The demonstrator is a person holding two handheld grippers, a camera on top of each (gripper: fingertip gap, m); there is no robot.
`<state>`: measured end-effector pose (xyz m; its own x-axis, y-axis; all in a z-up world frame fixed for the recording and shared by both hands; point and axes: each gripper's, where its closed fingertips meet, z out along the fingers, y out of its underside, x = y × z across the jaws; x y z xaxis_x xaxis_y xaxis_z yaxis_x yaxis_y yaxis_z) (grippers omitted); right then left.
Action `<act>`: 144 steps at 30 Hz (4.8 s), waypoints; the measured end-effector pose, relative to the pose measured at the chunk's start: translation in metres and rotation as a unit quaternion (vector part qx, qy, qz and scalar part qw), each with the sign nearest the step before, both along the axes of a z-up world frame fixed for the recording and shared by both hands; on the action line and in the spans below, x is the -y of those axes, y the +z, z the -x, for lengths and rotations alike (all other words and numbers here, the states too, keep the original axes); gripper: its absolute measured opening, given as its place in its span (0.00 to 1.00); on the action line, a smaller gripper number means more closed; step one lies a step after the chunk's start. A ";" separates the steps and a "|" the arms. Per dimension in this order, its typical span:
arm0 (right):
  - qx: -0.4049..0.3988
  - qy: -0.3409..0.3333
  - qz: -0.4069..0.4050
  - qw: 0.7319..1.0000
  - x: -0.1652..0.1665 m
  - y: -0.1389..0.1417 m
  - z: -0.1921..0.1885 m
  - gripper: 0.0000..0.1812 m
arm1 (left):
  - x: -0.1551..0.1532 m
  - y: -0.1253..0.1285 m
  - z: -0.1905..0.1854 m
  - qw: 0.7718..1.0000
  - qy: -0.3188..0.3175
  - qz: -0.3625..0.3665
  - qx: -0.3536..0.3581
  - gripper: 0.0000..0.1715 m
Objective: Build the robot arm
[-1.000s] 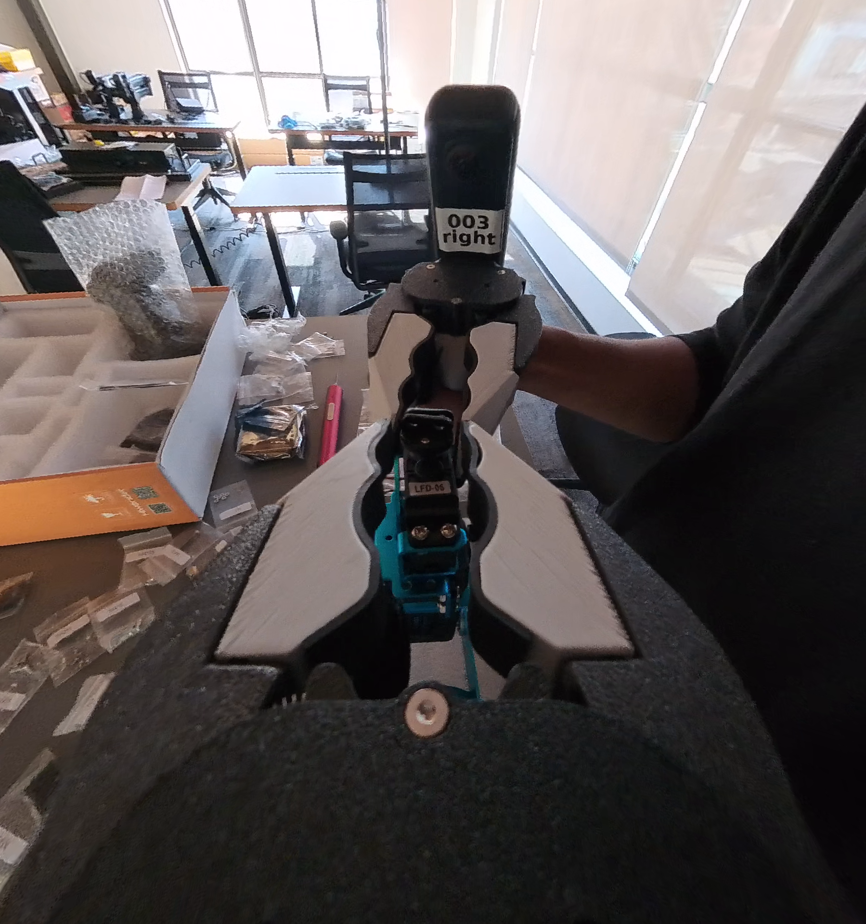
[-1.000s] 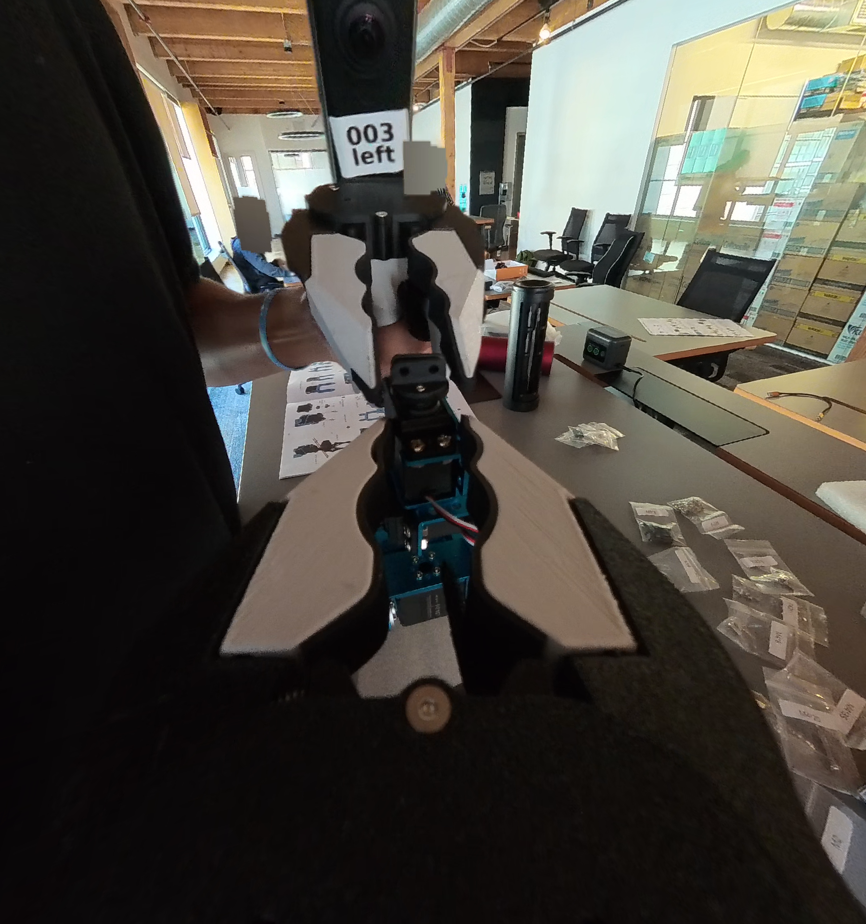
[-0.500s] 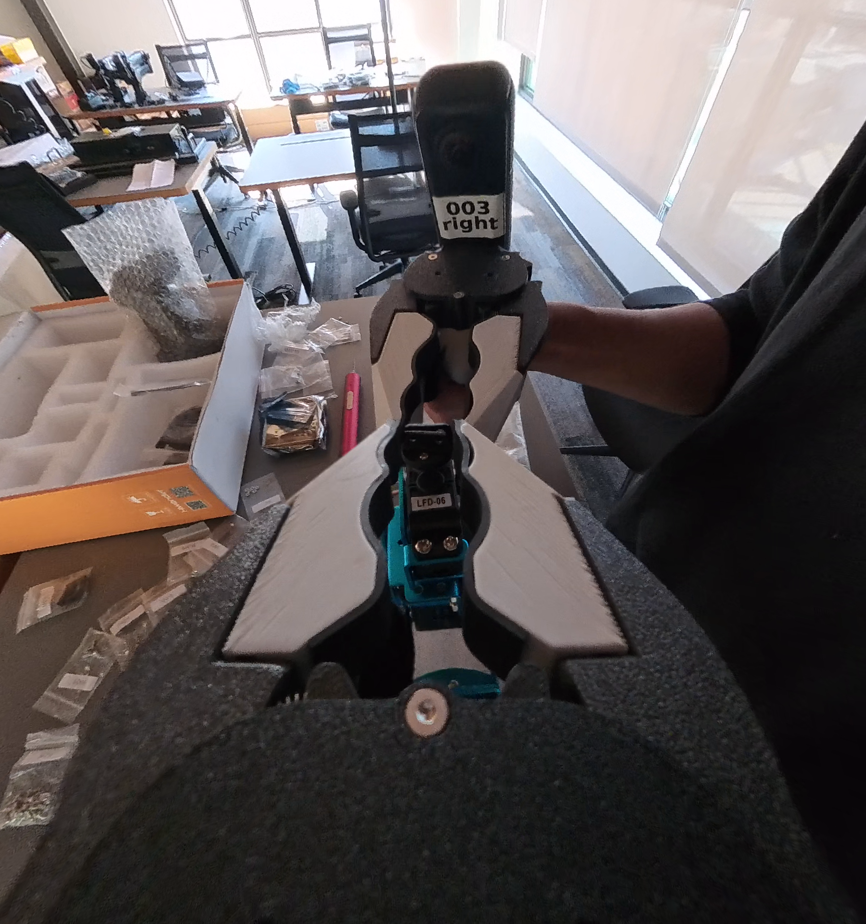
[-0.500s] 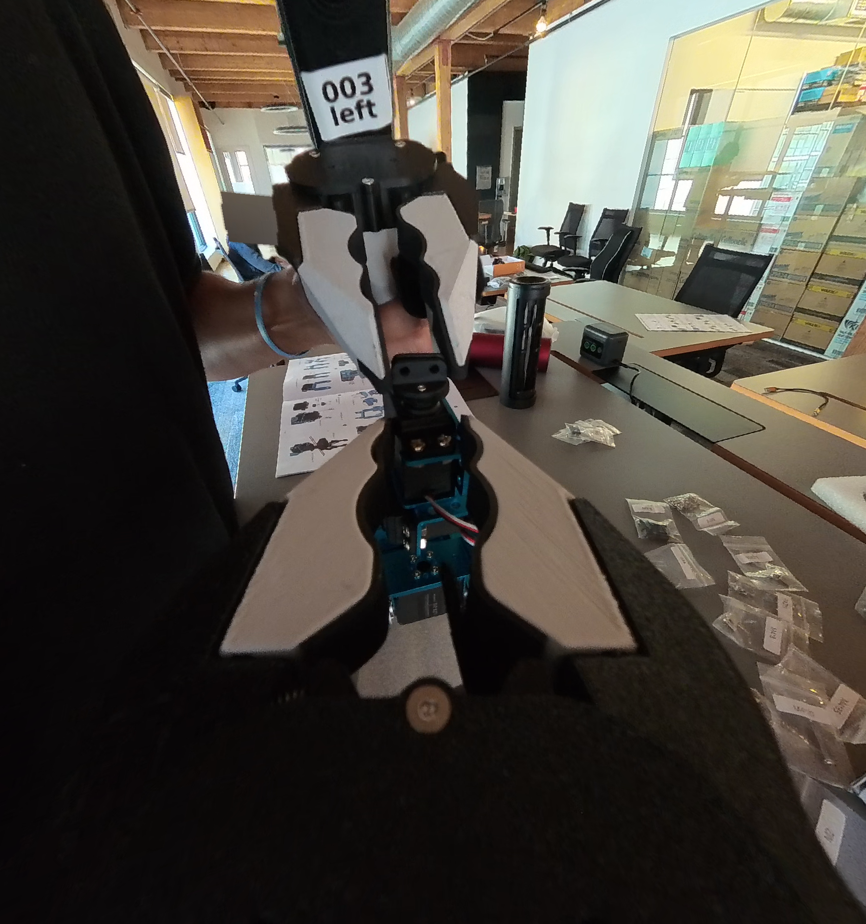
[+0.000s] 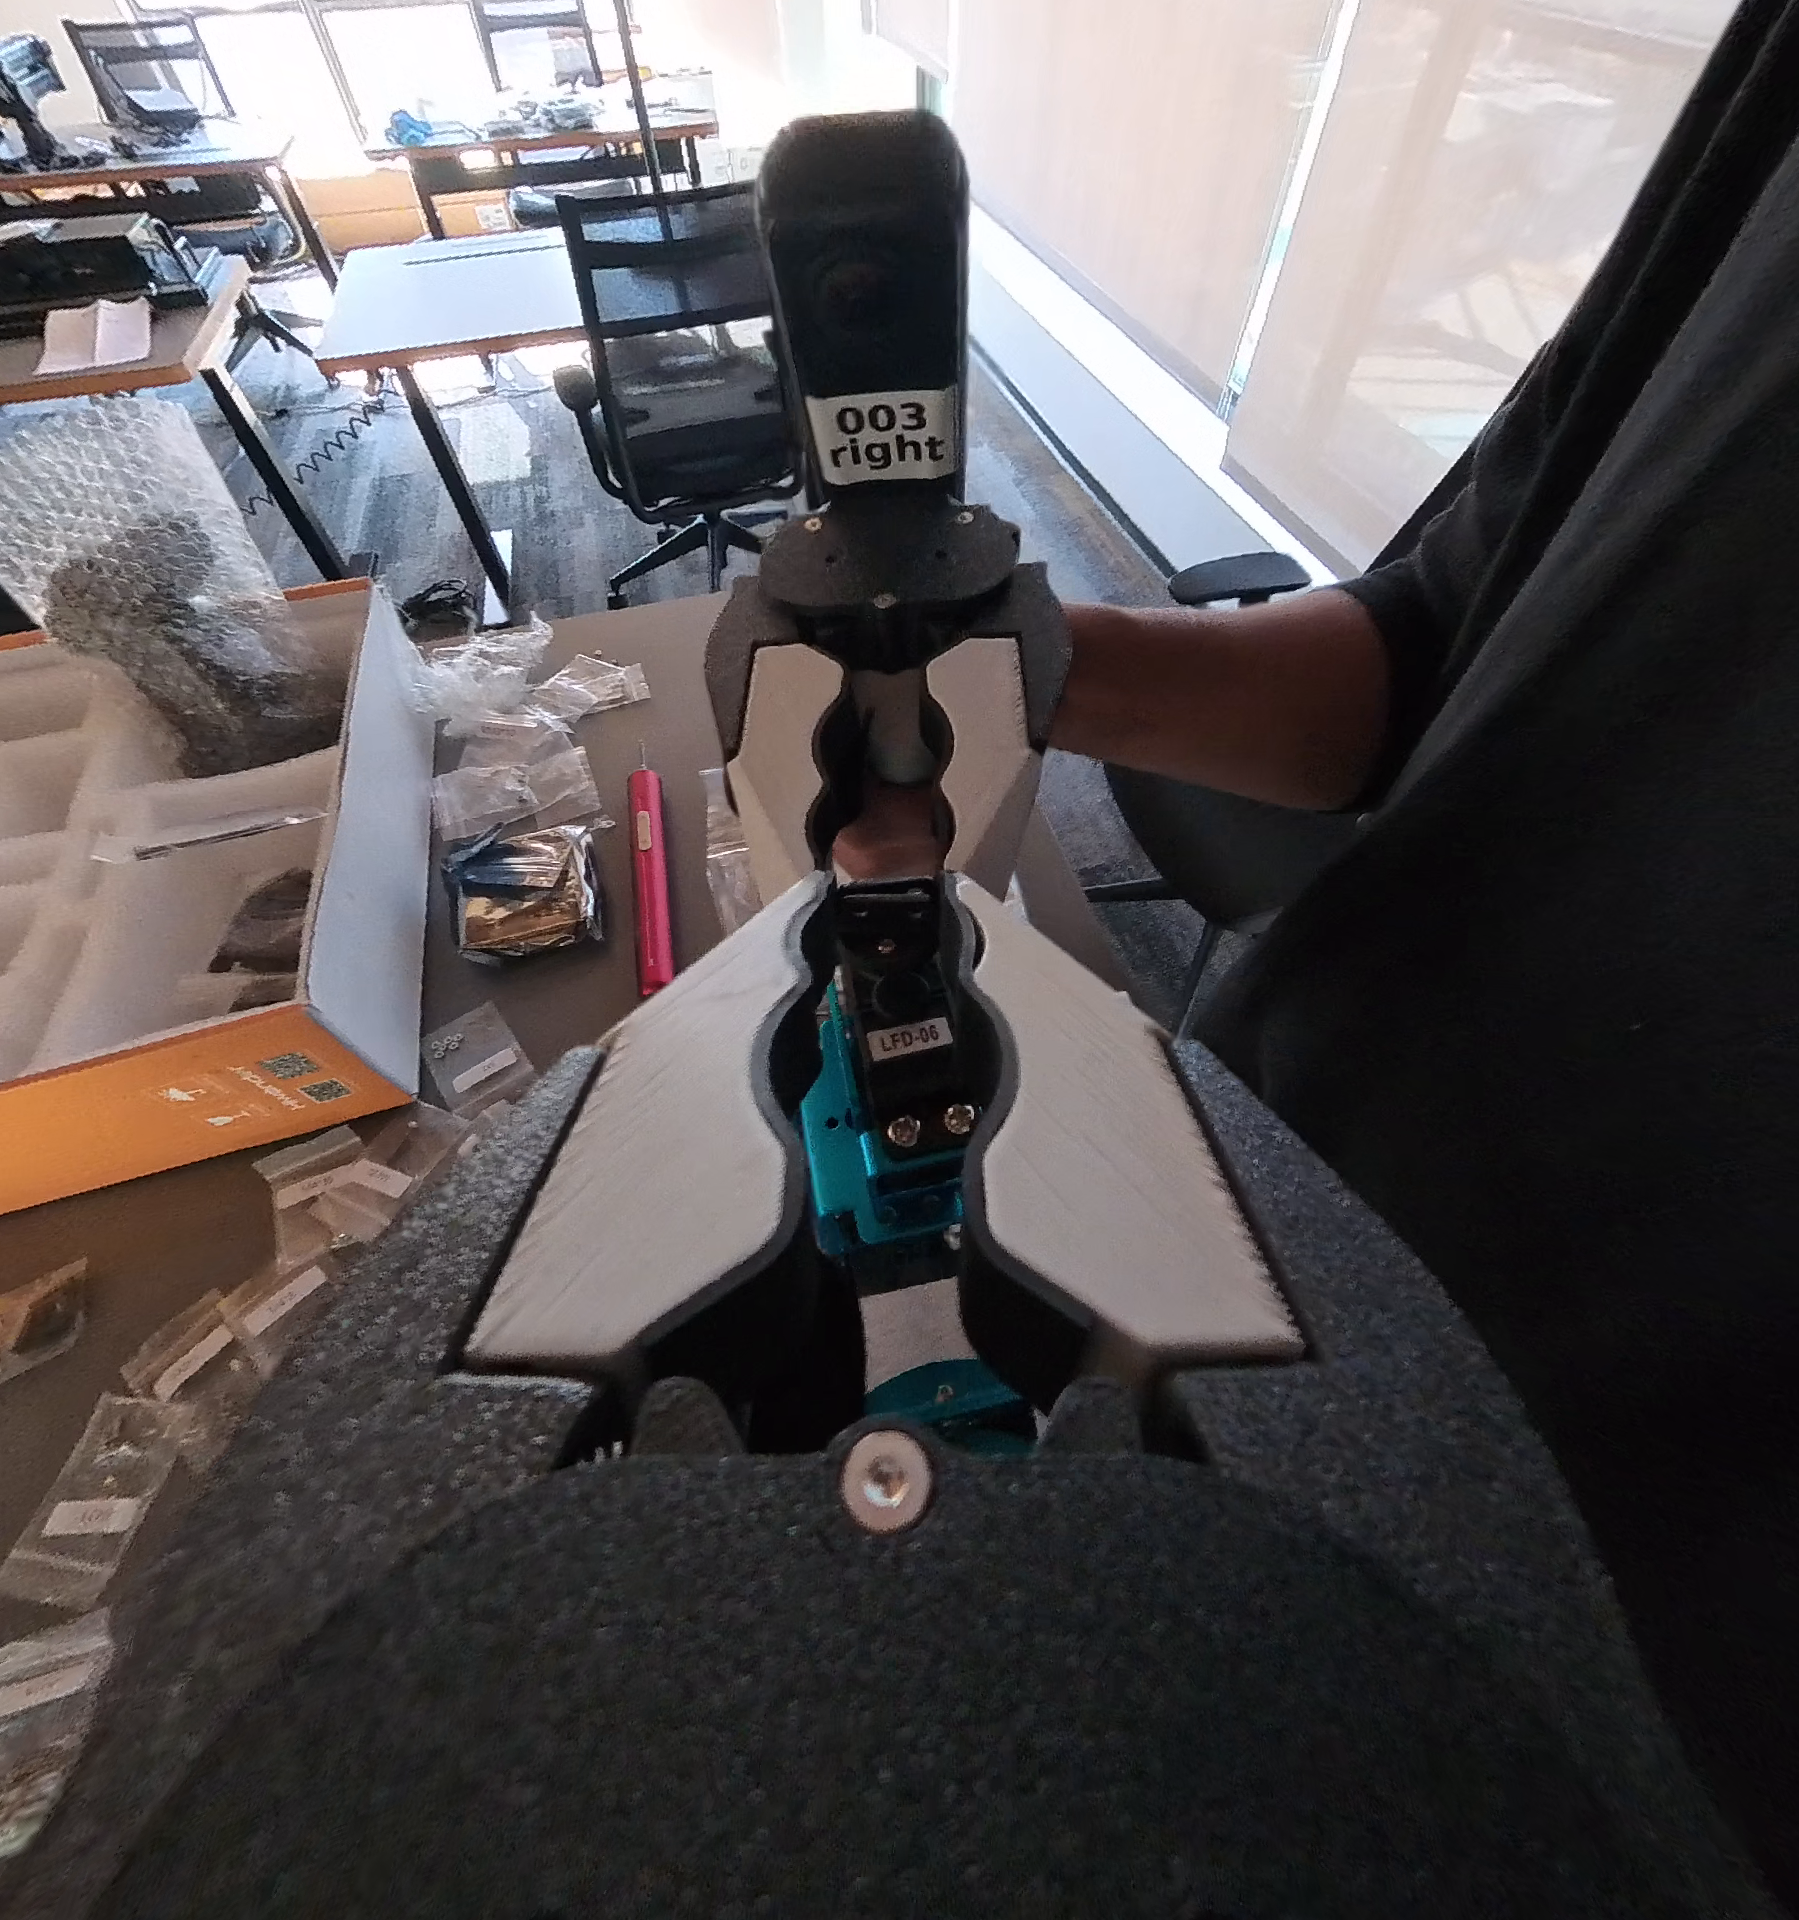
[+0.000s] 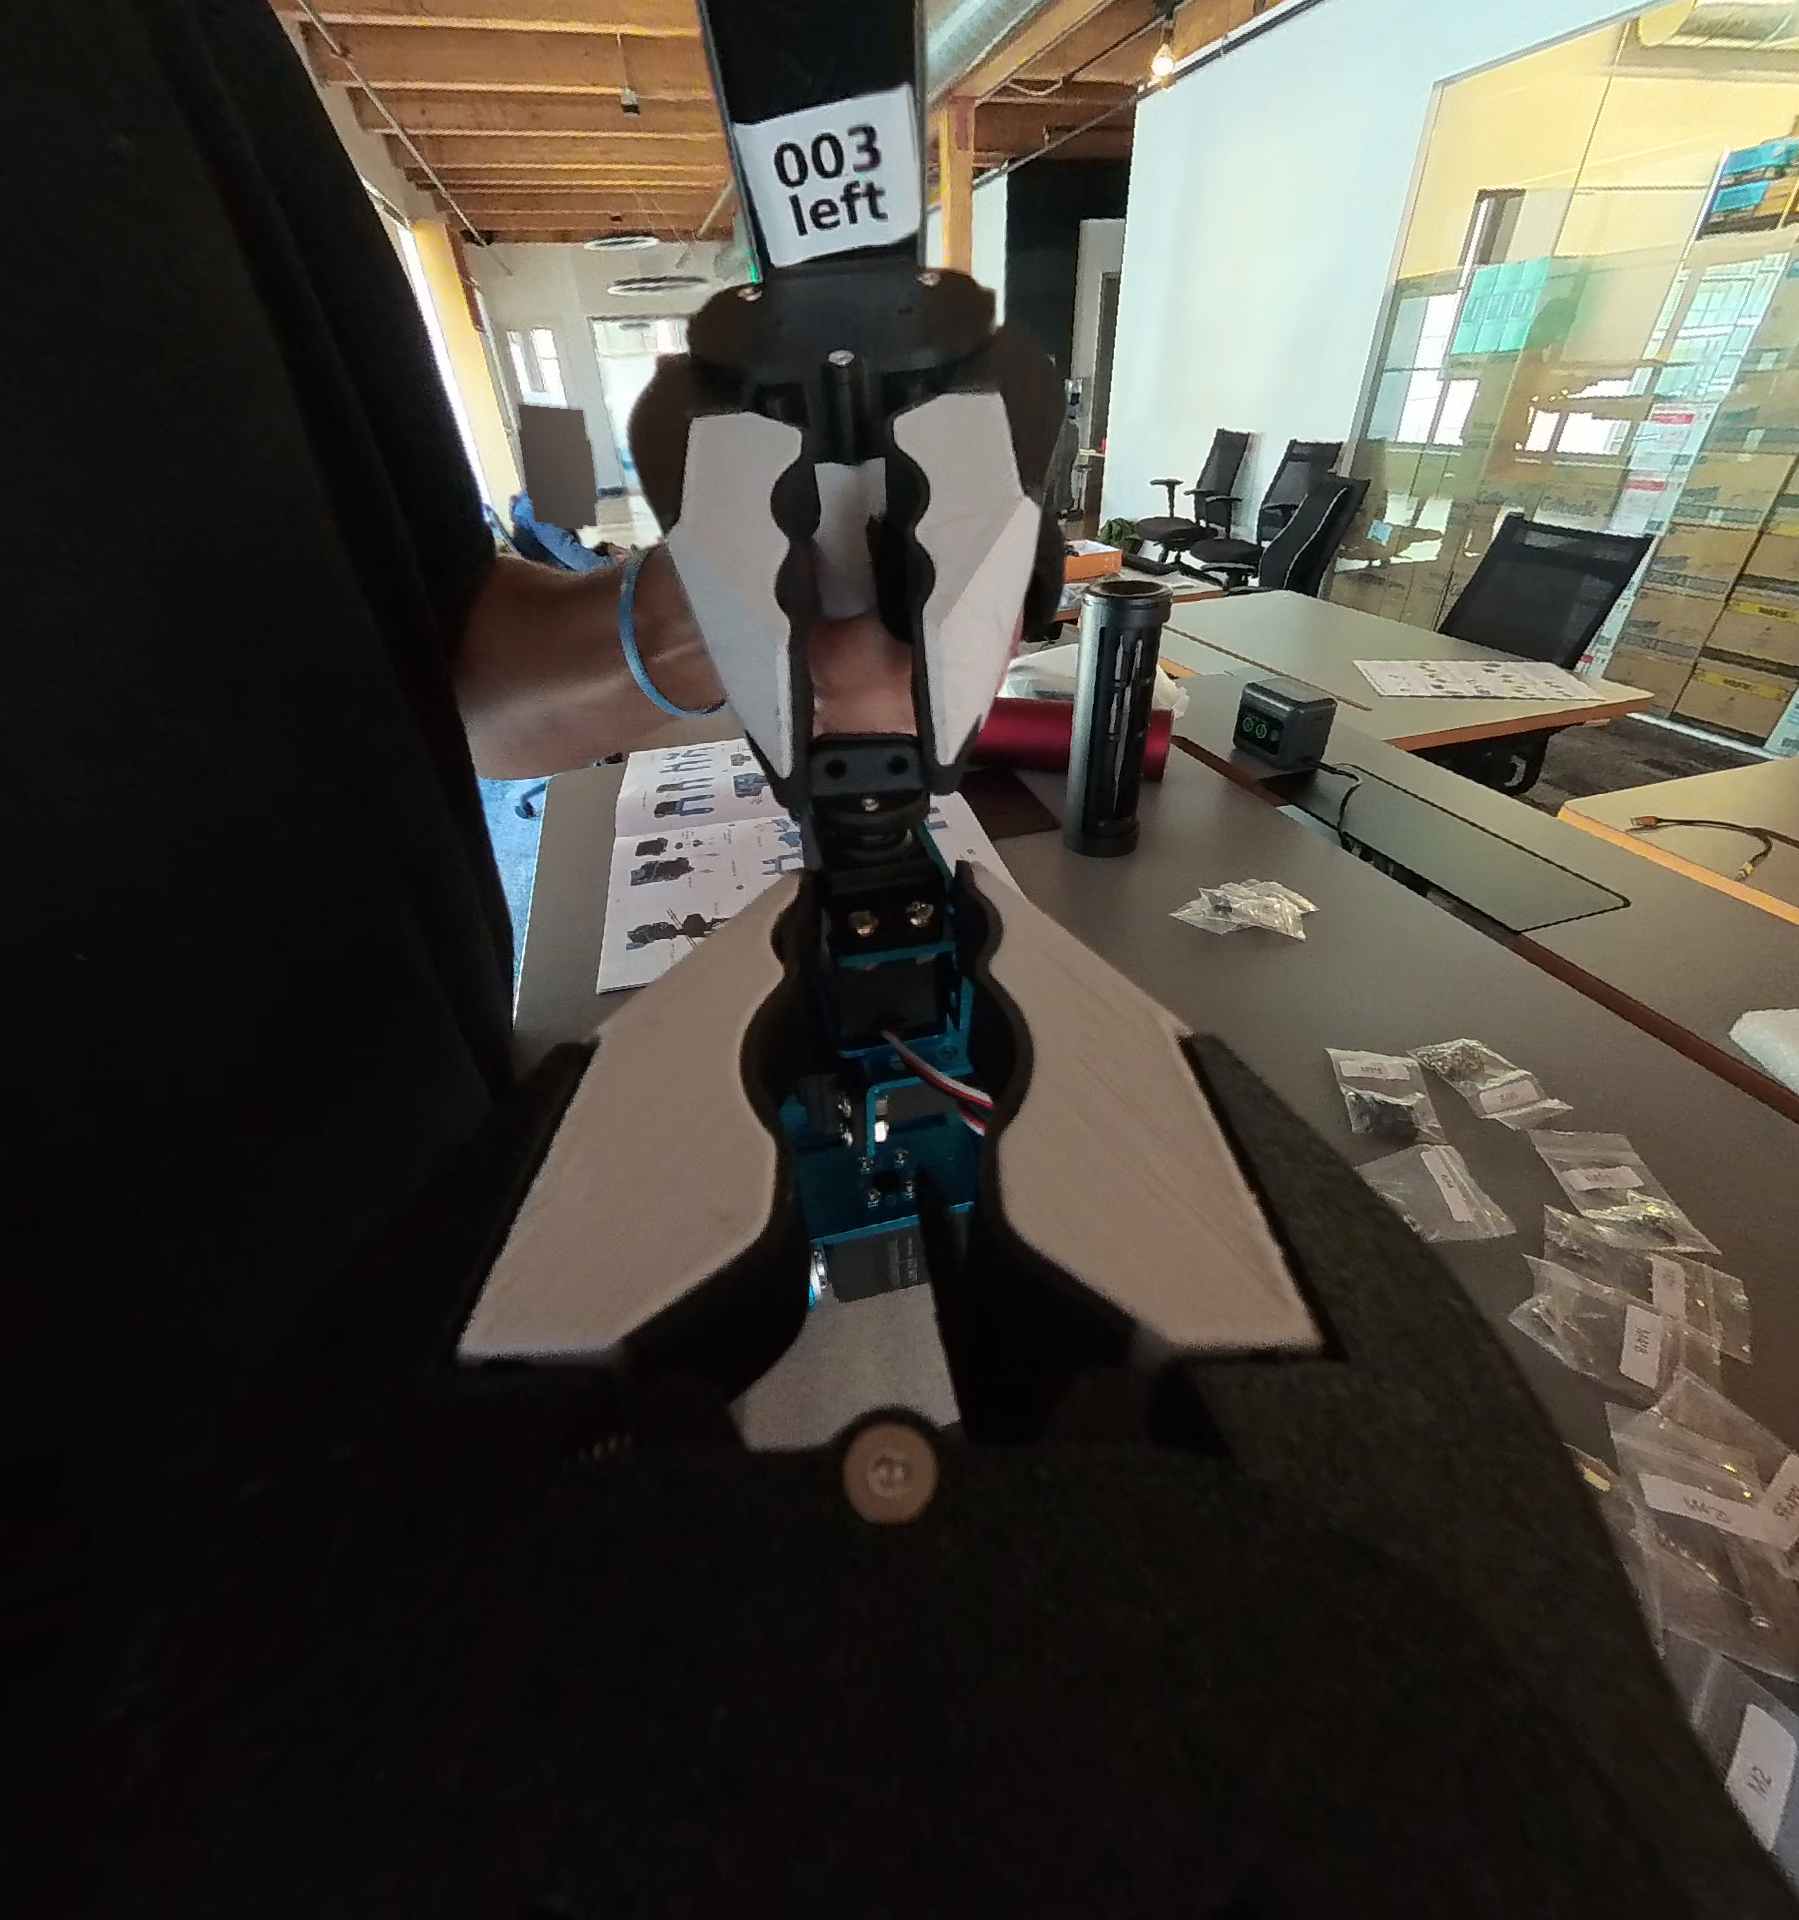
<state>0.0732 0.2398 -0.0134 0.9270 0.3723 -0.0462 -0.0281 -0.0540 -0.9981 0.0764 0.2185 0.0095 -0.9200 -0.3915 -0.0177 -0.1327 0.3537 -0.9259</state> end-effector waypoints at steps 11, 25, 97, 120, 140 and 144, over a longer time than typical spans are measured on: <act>-0.038 0.004 -0.039 0.998 0.023 0.030 -0.010 0.15 | -0.007 0.001 -0.001 0.998 -0.006 0.060 -0.031 0.14; 0.011 0.039 -0.017 0.999 0.009 0.026 0.001 0.00 | -0.006 -0.005 -0.001 1.000 0.013 0.021 0.008 0.12; -0.018 -0.556 0.053 0.829 0.004 0.027 -0.006 0.05 | -0.013 -0.020 -0.001 0.992 0.082 0.034 0.094 0.17; -0.055 -0.683 0.130 0.717 0.004 0.023 -0.014 0.03 | -0.009 -0.021 0.003 0.990 0.074 0.113 0.049 0.15; -0.075 -0.689 0.099 0.714 0.005 0.025 -0.006 0.03 | -0.008 -0.022 0.009 0.990 0.067 0.120 0.040 0.15; -0.048 -0.510 0.066 0.856 -0.008 0.041 0.012 0.11 | -0.015 -0.021 0.011 0.990 0.045 0.130 0.017 0.16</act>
<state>0.0614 0.2480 0.0281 0.7565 -0.6430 -0.1195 -0.2090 -0.0645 -0.9758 0.0655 0.2330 -0.0115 -0.8820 -0.4670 0.0631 -0.1192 0.0916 -0.9886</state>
